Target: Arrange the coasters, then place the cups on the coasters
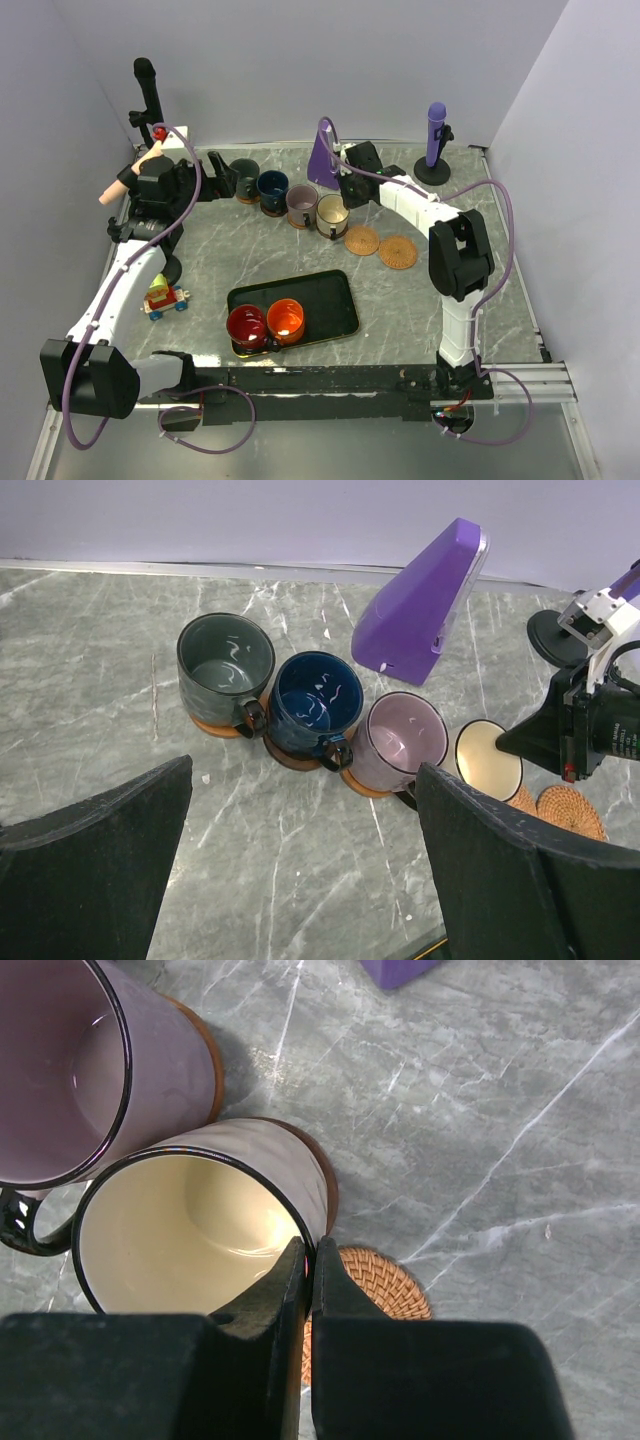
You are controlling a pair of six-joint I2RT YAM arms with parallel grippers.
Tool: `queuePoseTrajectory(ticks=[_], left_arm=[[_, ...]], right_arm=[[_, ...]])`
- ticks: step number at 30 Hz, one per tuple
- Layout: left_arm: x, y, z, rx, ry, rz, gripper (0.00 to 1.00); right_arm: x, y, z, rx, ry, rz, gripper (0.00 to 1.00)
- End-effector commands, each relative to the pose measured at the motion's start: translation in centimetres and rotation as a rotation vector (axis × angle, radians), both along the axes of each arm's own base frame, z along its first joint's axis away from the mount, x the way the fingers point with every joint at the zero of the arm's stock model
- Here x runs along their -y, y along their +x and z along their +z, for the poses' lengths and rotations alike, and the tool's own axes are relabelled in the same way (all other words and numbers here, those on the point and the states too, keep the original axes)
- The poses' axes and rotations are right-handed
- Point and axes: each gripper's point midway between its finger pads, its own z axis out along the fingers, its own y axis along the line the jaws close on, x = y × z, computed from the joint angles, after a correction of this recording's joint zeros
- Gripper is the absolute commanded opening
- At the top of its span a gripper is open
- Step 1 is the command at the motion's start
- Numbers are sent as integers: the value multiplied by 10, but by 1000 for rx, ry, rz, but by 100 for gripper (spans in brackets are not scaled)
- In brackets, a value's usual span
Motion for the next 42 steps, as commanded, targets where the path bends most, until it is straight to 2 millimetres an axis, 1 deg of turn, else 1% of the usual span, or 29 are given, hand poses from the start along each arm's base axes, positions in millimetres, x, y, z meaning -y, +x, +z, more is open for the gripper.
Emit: queuePoseTrajectory(ticks=[1, 7, 10, 18, 22, 23, 27, 31, 33, 34, 37, 39, 40, 42], left_arm=[[2, 4, 25, 74, -23, -15, 97], [2, 5, 25, 73, -27, -17, 96], [2, 5, 25, 70, -30, -15, 96], [2, 5, 24, 69, -28, -17, 97], [1, 5, 24, 68, -27, -16, 97], [1, 6, 22, 65, -28, -14, 97], [1, 5, 24, 68, -26, -14, 97], [0, 5, 23, 68, -26, -13, 97], [0, 5, 24, 70, -26, -13, 96], [0, 5, 24, 69, -28, -12, 97], [0, 5, 22, 63, -26, -13, 97], [-1, 4, 24, 70, -24, -8, 97], [-1, 4, 23, 69, -24, -8, 97], [-1, 3, 24, 71, -26, -8, 97]], right_arm=[[-9, 17, 23, 71, 21, -11, 0], [-6, 18, 18, 58, -1, -18, 1], [-5, 18, 17, 57, -10, -17, 8], [-8, 19, 16, 63, -23, 3, 20], [-10, 19, 17, 69, -24, 7, 30], [-10, 20, 18, 71, -22, 8, 31], [-11, 19, 25, 87, -5, 3, 39], [-11, 15, 44, 126, 35, -8, 59], [-9, 12, 58, 150, 66, -40, 63], [-9, 9, 61, 150, 84, -54, 66], [-6, -3, 75, 162, 134, -89, 69], [-8, -13, 79, 161, 173, -110, 71], [-4, -16, 81, 182, 155, -143, 72], [-4, -26, 79, 201, 120, -173, 73]])
